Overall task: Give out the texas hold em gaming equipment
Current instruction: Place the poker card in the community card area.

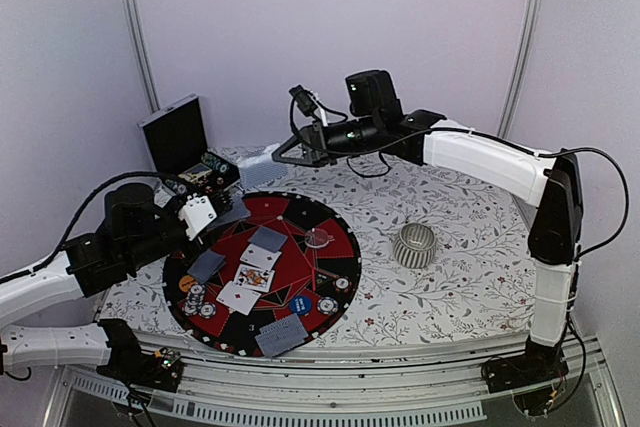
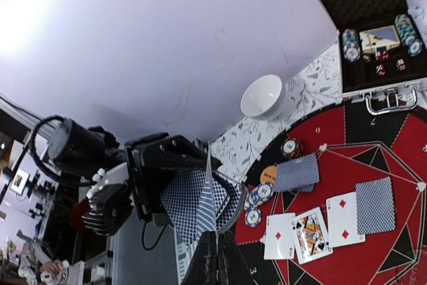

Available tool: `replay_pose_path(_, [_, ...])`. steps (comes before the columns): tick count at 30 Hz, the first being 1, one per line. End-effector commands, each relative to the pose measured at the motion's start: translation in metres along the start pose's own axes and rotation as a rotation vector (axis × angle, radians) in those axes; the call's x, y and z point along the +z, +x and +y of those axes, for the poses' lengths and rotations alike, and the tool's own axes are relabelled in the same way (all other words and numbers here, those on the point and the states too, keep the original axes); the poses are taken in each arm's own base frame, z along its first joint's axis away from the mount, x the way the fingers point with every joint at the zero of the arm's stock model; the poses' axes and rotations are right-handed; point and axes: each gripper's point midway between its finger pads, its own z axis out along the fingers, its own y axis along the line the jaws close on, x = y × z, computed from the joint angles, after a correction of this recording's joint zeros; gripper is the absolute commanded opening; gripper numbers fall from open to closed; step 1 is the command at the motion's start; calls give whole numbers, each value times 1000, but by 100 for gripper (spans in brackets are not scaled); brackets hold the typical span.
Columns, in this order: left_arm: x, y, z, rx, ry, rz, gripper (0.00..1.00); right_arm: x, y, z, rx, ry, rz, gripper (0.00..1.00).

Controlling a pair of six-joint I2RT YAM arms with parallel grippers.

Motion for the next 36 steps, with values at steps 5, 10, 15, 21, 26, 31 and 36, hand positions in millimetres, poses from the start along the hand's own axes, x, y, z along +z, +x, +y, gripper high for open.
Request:
replay_pose_path(5, [-4,-8,14,-19,-43,-17,52,-61,-54,-53,71,164,-407,1])
replay_pose_path(10, [-4,-8,15,-21,-48,-16,52,-28,-25,-143,293,240,-494,1])
replay_pose_path(15, [-7,-9,16,-22,-54,-23,52,17,6,-213,488,257,-517,1])
replay_pose_path(21, [-7,-10,17,-26,-54,-27,52,59,41,-266,584,339,-484,1])
replay_pose_path(26, [-7,-10,16,-29,-49,-27,52,68,55,-282,613,397,-499,1])
replay_pose_path(31, [-7,-9,16,-28,-48,-24,52,76,65,-286,623,428,-486,2])
replay_pose_path(36, [-7,-9,16,-29,-49,-26,52,80,67,-281,621,431,-477,4])
